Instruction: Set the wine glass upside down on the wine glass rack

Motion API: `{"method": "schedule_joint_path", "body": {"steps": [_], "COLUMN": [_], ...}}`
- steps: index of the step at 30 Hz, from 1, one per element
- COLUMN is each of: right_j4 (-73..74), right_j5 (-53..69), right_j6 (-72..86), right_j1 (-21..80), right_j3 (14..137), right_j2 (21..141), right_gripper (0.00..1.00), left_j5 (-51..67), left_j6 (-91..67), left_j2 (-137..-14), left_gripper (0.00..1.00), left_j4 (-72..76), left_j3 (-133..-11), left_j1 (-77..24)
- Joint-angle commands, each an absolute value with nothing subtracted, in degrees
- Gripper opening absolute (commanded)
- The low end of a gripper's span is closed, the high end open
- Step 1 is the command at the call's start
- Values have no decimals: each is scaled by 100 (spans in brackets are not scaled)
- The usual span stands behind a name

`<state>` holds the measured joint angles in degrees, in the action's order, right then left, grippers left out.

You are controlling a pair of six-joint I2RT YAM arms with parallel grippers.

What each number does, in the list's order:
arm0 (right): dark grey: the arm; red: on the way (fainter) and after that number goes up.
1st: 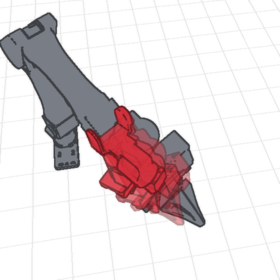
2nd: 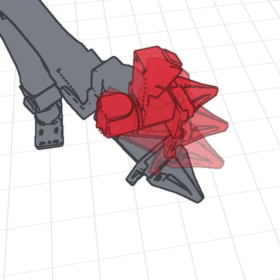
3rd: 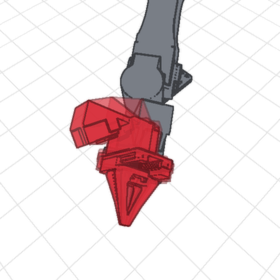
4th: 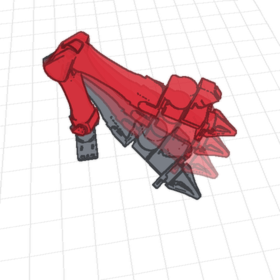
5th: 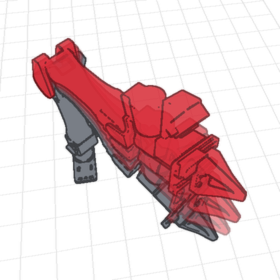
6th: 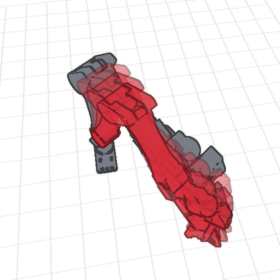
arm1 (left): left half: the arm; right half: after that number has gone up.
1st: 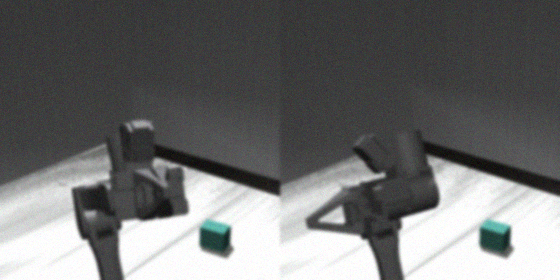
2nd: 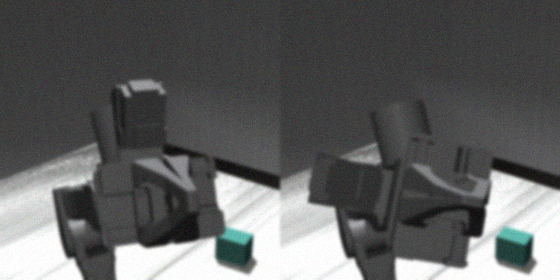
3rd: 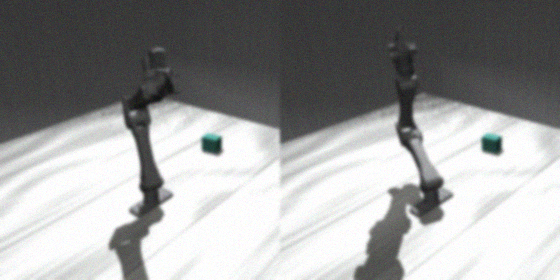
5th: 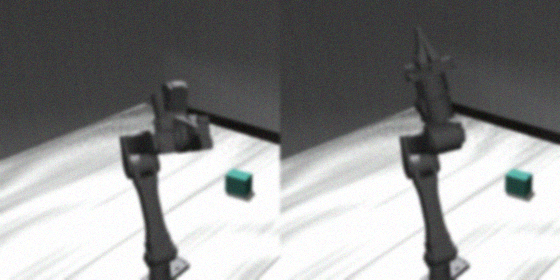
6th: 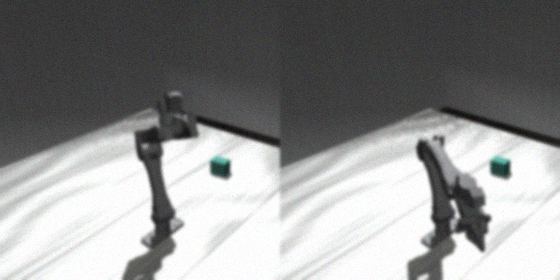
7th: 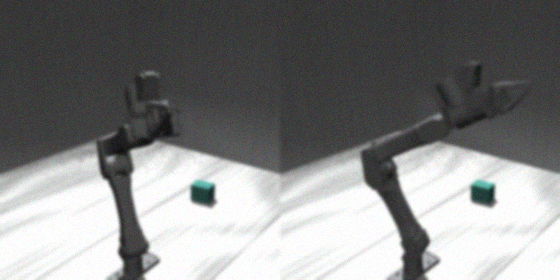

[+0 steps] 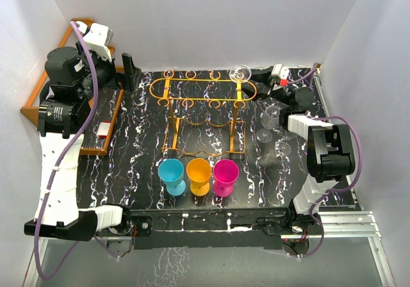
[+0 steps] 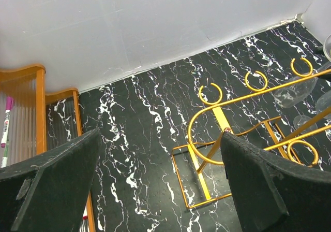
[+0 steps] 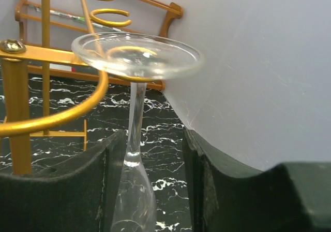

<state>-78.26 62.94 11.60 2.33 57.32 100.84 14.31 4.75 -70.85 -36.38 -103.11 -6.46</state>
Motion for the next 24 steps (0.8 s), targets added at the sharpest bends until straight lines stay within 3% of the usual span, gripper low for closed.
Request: {"method": "schedule_joint_path", "body": {"steps": [1,3,5,6,19,24], "right_j4": [-8015,-7999,-8006,-8006,-7716,-7124], "right_j5": [6192,6239,6321,6348,6095,4685], "right_j6": [1002,1001,1018,1027,840,836], "right_j1": [32,22,-52,-130,-473,-534], "right_j3": [5897,5888,5872,5859,5954,6113], "right_j2": [10223,10196,10177,10162,9765,9442], "right_gripper": [54,63,96,98,98,98], "left_j5": [1539,1541,1546,1547,1522,1433], "left_j6": [384,384,383,380,497,737], "left_j2": [-7041,-7049,-7042,-7043,-6967,-6930], "left_gripper": [97,97,97,97,97,97], "left_j4": [-3531,-3542,-3532,-3529,-3540,-3666], "left_j3": [-10254,-10233,-10201,-10182,-10067,-10038], "left_j1": [-589,-582,-581,-579,-545,-536]}}
